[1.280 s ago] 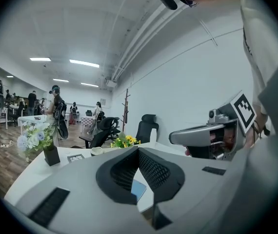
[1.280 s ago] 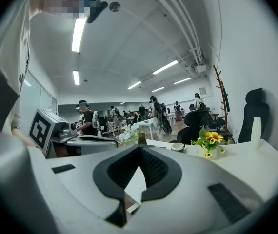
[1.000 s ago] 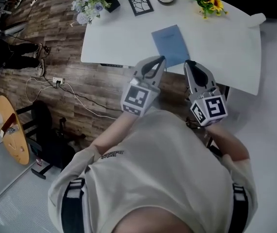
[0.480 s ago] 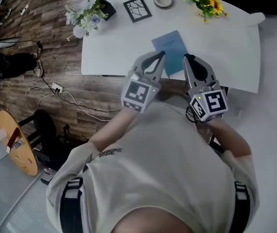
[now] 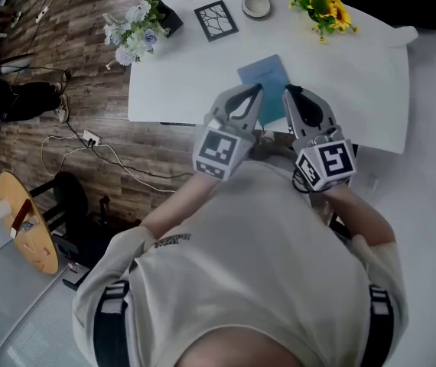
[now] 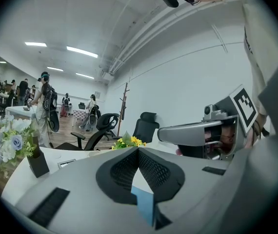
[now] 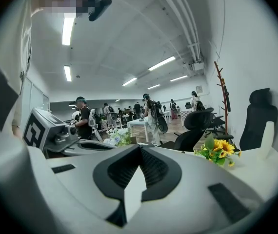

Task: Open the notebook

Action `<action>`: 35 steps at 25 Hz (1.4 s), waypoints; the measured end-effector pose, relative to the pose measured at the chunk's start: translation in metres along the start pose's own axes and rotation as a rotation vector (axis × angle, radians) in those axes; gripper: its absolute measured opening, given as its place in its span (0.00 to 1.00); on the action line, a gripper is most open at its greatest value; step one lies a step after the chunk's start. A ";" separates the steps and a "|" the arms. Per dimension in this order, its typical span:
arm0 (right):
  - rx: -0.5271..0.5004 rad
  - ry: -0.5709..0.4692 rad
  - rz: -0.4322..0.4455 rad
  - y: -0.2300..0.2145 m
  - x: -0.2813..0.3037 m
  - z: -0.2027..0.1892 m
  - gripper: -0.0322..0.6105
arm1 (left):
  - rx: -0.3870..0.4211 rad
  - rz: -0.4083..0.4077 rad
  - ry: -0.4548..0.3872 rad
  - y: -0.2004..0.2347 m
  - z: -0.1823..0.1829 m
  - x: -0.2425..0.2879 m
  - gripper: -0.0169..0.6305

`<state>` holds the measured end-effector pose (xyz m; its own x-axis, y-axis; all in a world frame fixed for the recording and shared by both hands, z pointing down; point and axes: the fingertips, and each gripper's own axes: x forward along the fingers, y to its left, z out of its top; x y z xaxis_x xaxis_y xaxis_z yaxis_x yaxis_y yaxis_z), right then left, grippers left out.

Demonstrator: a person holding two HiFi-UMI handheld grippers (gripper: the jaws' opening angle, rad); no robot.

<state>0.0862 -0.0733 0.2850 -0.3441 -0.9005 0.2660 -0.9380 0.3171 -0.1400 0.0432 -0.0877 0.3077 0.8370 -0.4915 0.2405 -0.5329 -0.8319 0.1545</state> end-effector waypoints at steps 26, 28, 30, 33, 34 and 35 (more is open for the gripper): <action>0.056 0.179 0.038 -0.042 0.026 -0.067 0.06 | -0.101 0.028 0.169 0.003 -0.067 0.052 0.04; 0.065 0.197 0.032 -0.050 0.031 -0.078 0.06 | -0.113 0.029 0.184 0.006 -0.075 0.058 0.04; 0.081 0.218 0.023 -0.057 0.035 -0.091 0.06 | -0.125 0.028 0.201 0.008 -0.085 0.064 0.04; 0.102 0.252 0.010 -0.065 0.037 -0.113 0.06 | -0.143 0.021 0.230 0.007 -0.101 0.073 0.04; 0.108 0.263 0.006 -0.068 0.038 -0.120 0.07 | -0.148 0.018 0.240 0.007 -0.107 0.077 0.04; 0.116 0.274 0.002 -0.071 0.039 -0.127 0.08 | -0.152 0.015 0.250 0.007 -0.113 0.080 0.04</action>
<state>0.1340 -0.0931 0.4261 -0.3593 -0.7810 0.5108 -0.9317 0.2687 -0.2445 0.0925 -0.1039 0.4360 0.7827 -0.4089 0.4692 -0.5730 -0.7678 0.2867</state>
